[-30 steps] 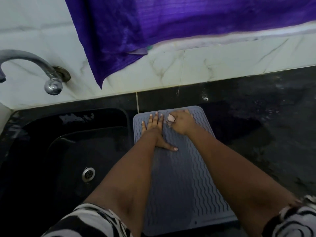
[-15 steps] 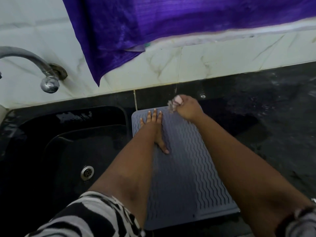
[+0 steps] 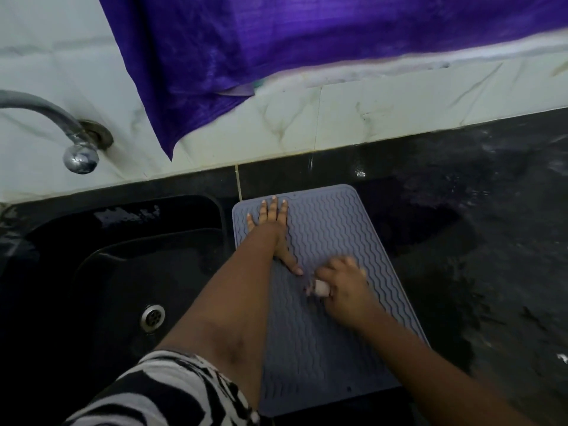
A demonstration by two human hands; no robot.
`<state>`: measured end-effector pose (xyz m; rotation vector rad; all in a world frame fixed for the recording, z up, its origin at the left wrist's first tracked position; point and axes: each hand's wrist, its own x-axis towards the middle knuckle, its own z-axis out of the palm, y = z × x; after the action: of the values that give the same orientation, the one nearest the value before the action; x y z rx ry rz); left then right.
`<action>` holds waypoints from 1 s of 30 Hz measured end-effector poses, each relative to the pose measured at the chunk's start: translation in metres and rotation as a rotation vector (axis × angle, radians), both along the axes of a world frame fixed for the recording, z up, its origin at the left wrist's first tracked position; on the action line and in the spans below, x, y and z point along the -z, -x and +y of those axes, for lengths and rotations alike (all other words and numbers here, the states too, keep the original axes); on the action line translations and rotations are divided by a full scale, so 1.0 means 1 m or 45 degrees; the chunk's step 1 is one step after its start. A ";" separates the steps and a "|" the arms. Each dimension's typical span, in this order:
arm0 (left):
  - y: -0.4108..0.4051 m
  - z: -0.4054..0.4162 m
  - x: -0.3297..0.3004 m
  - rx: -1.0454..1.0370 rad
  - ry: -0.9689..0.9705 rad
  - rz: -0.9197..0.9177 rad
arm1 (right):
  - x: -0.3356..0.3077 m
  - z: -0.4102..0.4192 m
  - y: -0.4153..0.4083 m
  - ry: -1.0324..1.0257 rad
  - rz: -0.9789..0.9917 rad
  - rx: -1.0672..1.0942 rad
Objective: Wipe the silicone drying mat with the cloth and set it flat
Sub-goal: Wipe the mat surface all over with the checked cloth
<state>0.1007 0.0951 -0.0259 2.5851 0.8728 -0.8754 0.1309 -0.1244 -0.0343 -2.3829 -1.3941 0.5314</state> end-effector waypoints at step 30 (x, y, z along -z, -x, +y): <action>0.065 -0.062 0.001 -0.037 -0.156 -0.639 | -0.047 -0.030 0.014 -0.087 0.366 0.206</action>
<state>0.0361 0.0334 -0.0271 2.6965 0.8253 -0.1442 0.1173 -0.1545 0.0123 -2.2341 -1.0691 0.7348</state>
